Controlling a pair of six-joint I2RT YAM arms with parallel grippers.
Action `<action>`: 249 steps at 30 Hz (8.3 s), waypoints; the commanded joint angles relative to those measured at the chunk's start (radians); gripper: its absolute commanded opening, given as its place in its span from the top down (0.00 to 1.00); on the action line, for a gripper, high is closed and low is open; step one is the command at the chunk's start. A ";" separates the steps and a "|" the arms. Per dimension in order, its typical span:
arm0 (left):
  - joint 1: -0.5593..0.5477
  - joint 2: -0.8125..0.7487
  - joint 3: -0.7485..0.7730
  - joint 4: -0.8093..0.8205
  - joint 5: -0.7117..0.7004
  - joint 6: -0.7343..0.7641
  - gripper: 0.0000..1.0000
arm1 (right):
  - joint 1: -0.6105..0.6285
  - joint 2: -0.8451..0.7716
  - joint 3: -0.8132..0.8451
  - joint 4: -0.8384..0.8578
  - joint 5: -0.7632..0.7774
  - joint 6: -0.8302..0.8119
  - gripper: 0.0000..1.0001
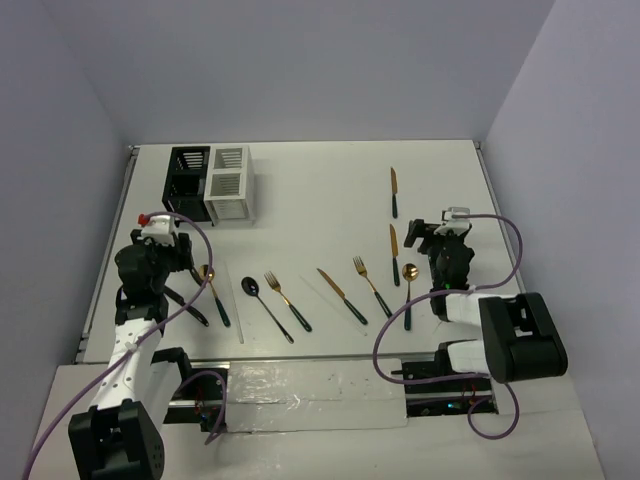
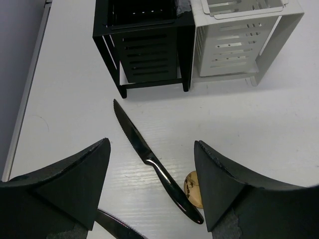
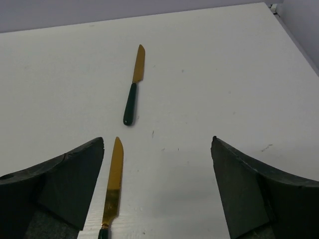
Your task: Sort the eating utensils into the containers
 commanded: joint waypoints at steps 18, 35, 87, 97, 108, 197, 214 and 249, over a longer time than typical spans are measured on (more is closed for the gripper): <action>0.003 0.064 0.106 -0.092 -0.083 0.067 0.27 | 0.052 0.524 1.201 -1.412 -0.057 0.131 0.45; 0.003 0.056 0.109 -0.086 -0.075 0.068 0.28 | 0.093 0.853 1.493 -1.670 0.032 0.080 0.58; 0.003 0.096 0.135 -0.088 -0.072 0.076 0.28 | -0.106 1.041 1.789 -1.981 -0.171 -0.343 0.42; 0.004 0.084 0.132 -0.086 -0.082 0.078 0.28 | -0.026 1.009 1.724 -1.978 -0.030 -0.344 1.00; 0.003 0.087 0.265 -0.234 -0.008 0.117 0.28 | 0.069 0.498 1.331 -1.515 -0.030 -0.253 1.00; -0.074 1.200 1.232 0.185 -0.008 -0.079 1.00 | 0.814 0.020 0.557 -0.608 -0.083 0.247 0.21; -0.034 1.205 1.026 0.270 0.063 -0.192 0.68 | 0.772 -0.034 0.680 -1.236 0.159 0.301 0.18; -0.002 0.441 0.733 -0.379 0.234 0.010 0.23 | 0.733 0.073 0.518 -1.532 -0.111 0.430 0.48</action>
